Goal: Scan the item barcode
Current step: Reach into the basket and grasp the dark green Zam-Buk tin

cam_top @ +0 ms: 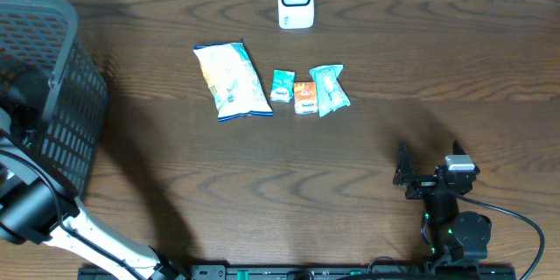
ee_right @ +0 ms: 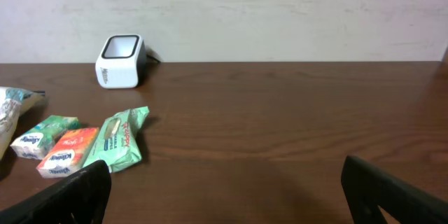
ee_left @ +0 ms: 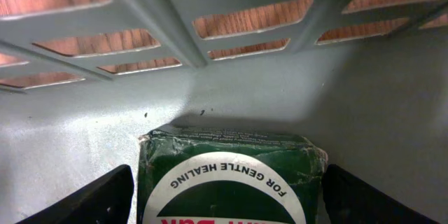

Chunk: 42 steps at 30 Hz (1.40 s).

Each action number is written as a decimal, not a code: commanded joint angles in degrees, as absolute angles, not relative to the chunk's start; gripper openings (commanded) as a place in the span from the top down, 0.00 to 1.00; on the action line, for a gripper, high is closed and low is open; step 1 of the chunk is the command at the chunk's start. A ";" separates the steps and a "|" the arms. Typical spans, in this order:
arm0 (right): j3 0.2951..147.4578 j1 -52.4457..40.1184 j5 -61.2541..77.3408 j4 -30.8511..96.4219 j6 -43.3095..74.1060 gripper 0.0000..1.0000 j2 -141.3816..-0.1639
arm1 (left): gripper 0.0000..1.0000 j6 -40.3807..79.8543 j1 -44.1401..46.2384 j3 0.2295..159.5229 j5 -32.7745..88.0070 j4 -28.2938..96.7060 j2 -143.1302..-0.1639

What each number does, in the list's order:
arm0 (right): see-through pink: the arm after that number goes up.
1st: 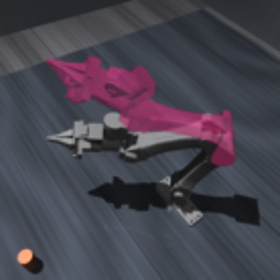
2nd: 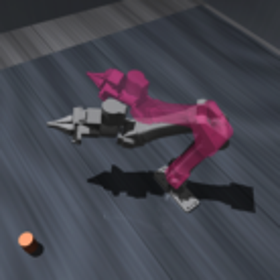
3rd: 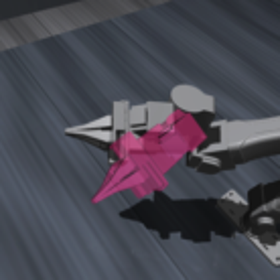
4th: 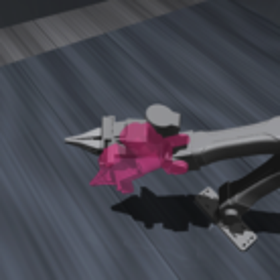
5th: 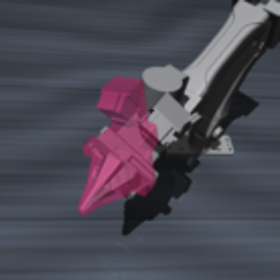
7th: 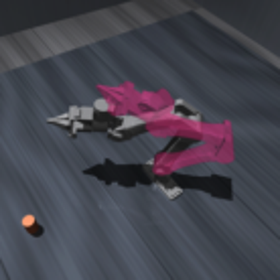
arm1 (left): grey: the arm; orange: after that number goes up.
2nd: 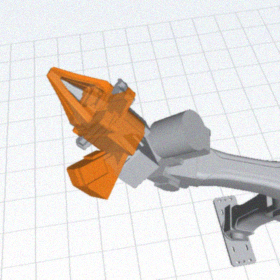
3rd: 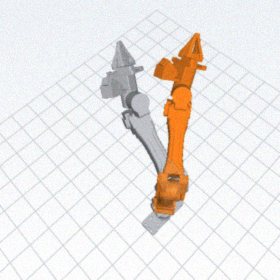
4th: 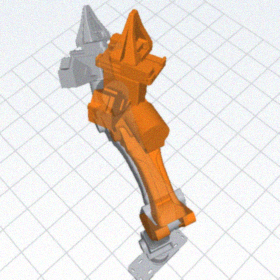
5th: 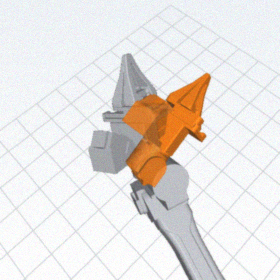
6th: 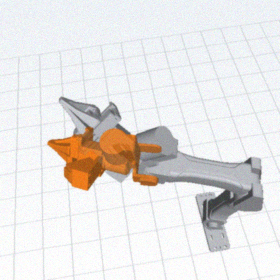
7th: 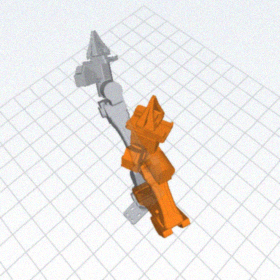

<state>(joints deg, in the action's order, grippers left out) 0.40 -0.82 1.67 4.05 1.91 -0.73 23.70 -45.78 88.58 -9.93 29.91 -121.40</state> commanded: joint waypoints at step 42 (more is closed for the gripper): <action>0.32 -0.47 1.65 4.29 2.31 0.01 -0.67 | 0.44 29.65 -45.54 85.80 -2.98 33.71 -94.98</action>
